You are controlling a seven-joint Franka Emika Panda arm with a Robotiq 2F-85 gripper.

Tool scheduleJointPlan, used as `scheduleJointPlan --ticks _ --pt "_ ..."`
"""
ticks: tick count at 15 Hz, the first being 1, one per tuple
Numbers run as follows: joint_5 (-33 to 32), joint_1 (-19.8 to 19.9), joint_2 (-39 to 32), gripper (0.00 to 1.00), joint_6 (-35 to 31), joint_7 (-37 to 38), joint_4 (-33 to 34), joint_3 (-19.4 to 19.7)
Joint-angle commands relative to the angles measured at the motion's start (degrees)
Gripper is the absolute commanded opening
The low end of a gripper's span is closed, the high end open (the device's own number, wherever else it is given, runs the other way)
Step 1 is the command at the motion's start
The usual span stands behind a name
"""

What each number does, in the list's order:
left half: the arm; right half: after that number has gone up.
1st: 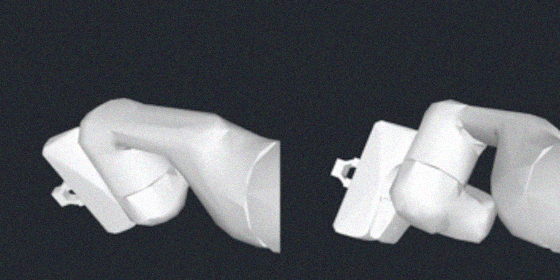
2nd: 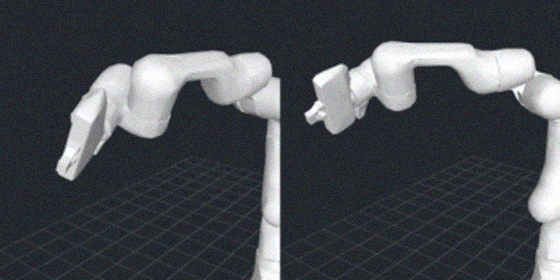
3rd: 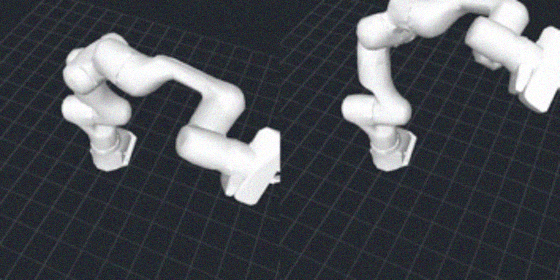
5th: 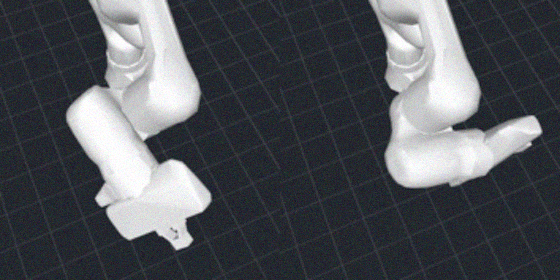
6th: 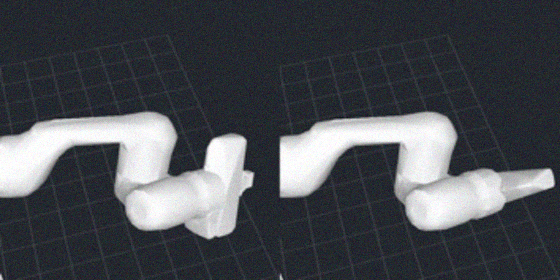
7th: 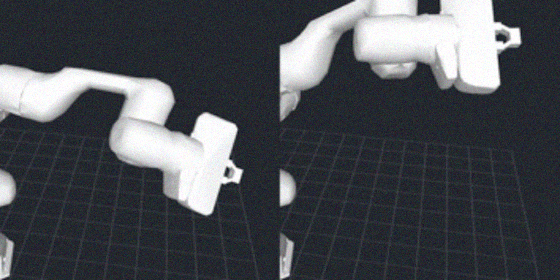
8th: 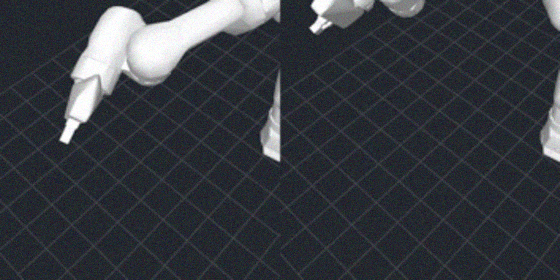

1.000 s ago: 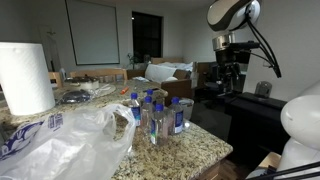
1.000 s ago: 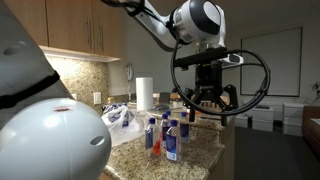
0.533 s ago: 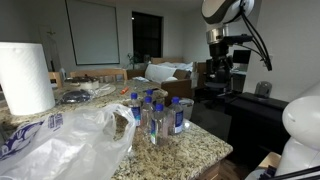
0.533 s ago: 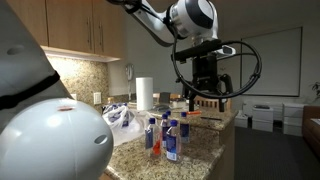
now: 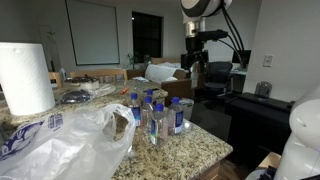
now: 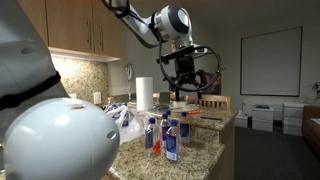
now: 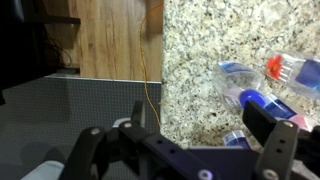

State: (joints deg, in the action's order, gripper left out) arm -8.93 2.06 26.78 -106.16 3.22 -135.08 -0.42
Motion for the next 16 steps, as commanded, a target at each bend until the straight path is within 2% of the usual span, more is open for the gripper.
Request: scheduleJointPlan --ticks 1,3,5,9,13,16 --pt "2.4 -2.7 -3.2 1.00 -6.4 9.6 -1.4 -5.2" --pt "2.2 -3.9 -4.8 1.00 -9.5 16.8 -1.9 -8.9" --pt "3.7 -4.5 -6.3 1.00 -11.9 21.9 -2.9 -10.2" --pt "12.7 -4.6 -5.6 1.00 -20.0 18.2 -9.4 -6.0" --pt "16.4 -3.5 -5.3 1.00 -25.2 17.3 -12.5 -2.7" --pt "17.2 -3.5 -6.2 1.00 -26.2 16.9 -12.4 -1.9"
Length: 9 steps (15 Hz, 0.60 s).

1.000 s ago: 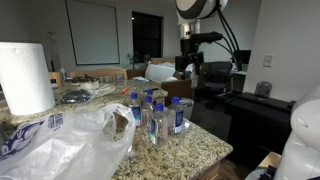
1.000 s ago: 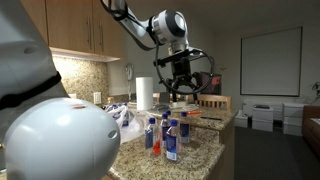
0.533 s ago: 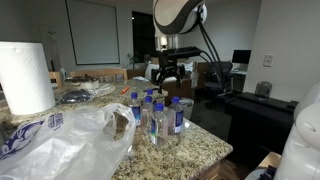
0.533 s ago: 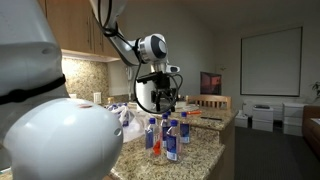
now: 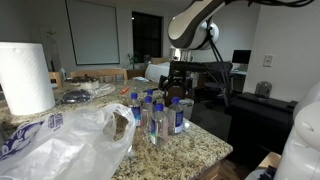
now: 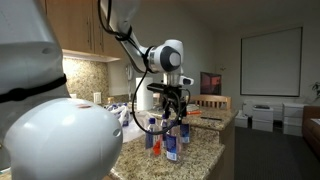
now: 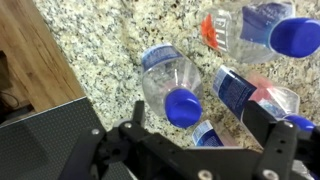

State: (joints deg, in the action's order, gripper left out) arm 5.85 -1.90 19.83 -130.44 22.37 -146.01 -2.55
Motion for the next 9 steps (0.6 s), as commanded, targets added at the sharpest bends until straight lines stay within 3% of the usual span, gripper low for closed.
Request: scheduleJointPlan --ticks 1,2,9 --pt "2.7 0.3 0.6 0.75 -1.5 -2.4 -1.2 0.3" --pt "2.9 0.3 0.6 0.74 -1.0 -2.1 -1.3 0.2" --pt "1.6 1.3 1.3 0.26 3.3 0.1 -1.6 -0.3"
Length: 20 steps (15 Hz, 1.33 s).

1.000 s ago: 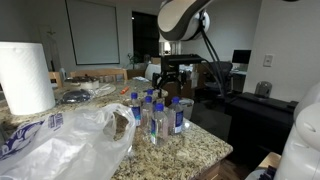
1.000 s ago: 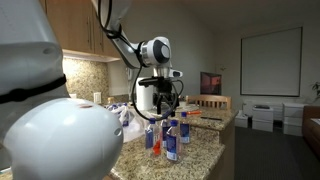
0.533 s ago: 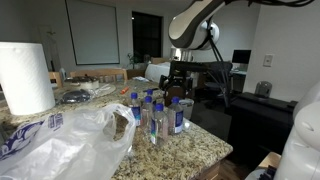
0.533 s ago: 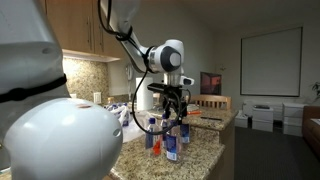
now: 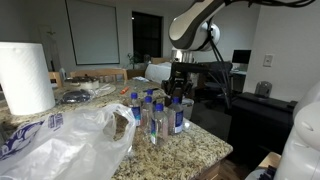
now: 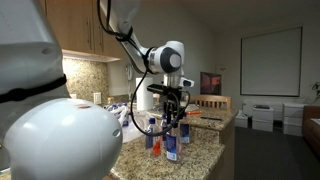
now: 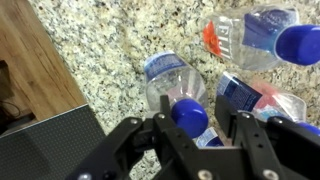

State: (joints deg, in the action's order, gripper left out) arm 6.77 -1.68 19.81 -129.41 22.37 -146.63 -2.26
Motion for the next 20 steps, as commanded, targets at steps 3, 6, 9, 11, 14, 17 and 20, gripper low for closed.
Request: scheduleJointPlan --ticks 3,6,9,11,14,17,20 --pt "-0.5 1.9 2.6 0.11 5.6 1.7 -0.9 -0.9" --pt "-1.9 3.2 5.5 0.14 8.4 2.5 -1.3 -0.9" --pt "-4.4 4.8 12.0 0.14 8.8 1.4 -2.0 -1.0" --pt "-5.6 5.2 17.2 0.14 6.8 -1.1 -2.5 -0.4" --pt "-5.4 4.6 22.4 0.14 5.9 -5.6 -1.0 0.7" --pt "-2.8 1.5 20.8 0.14 3.8 -12.1 3.2 1.6" --pt "3.1 -3.3 16.4 0.14 -0.9 -17.9 6.7 3.6"
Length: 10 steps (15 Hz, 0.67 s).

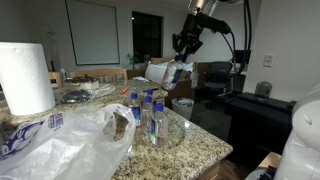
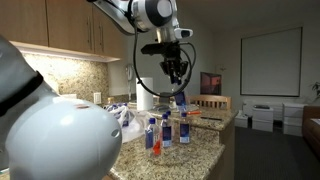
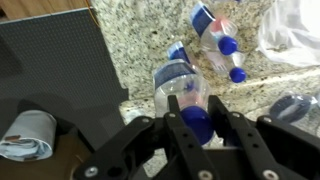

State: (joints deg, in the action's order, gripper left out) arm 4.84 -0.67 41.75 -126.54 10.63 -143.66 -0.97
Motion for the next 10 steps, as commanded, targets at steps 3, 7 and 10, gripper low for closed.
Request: scheduleJointPlan --ticks 3,7,10 --pt "12.1 -10.3 -13.8 0.14 -6.4 -12.0 8.2 3.4" --pt "22.9 -16.4 -25.5 0.14 -3.7 -20.6 15.6 3.7" --pt "29.3 -17.3 -32.7 0.14 1.3 -27.2 20.9 2.3"
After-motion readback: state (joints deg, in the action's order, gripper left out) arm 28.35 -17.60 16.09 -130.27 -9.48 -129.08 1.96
